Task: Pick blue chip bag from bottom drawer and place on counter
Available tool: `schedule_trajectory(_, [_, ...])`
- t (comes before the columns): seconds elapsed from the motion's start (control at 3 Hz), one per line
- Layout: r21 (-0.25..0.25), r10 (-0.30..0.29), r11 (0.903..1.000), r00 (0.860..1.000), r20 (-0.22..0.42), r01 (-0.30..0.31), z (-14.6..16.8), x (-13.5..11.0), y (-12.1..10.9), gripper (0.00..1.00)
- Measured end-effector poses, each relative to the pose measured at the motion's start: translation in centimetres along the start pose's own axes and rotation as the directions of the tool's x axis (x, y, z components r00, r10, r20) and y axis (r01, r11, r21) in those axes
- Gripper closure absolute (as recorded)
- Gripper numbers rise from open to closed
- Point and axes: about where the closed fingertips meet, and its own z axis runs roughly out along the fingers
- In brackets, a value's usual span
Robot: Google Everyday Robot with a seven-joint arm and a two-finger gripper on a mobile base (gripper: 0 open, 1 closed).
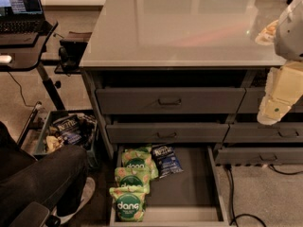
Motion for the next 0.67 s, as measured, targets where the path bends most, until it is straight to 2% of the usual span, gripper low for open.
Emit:
schedule_trajectory(0.33, [0.0, 0.0, 1.0, 1.0, 0.0, 0.0, 0.0, 0.0, 0.0, 0.0])
schedule_trajectory(0.67, [0.017, 0.029, 0.9995, 1.0, -0.001, -0.029, 2.2, 0.2, 0.8, 0.0])
